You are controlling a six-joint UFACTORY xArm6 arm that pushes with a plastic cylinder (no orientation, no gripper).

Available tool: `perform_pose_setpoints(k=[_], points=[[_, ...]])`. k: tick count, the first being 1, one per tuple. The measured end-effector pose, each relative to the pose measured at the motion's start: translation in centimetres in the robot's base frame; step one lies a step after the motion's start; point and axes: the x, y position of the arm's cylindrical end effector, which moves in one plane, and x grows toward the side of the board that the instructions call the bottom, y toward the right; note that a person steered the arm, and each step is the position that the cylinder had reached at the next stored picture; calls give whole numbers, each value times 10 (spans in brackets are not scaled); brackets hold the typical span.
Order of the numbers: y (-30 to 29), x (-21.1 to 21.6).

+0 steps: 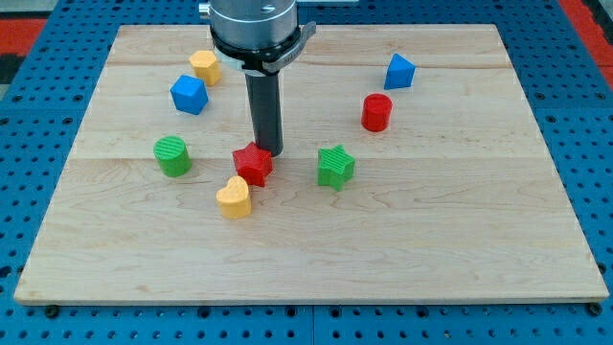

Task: Push the green circle towards the yellow heart

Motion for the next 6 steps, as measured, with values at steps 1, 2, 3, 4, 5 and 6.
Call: perform_pose_setpoints(k=[1, 2, 3, 4, 5, 6], points=[[-30, -23], [-36, -37], [-94, -23], [-116, -15], [-116, -13], [-157, 9]])
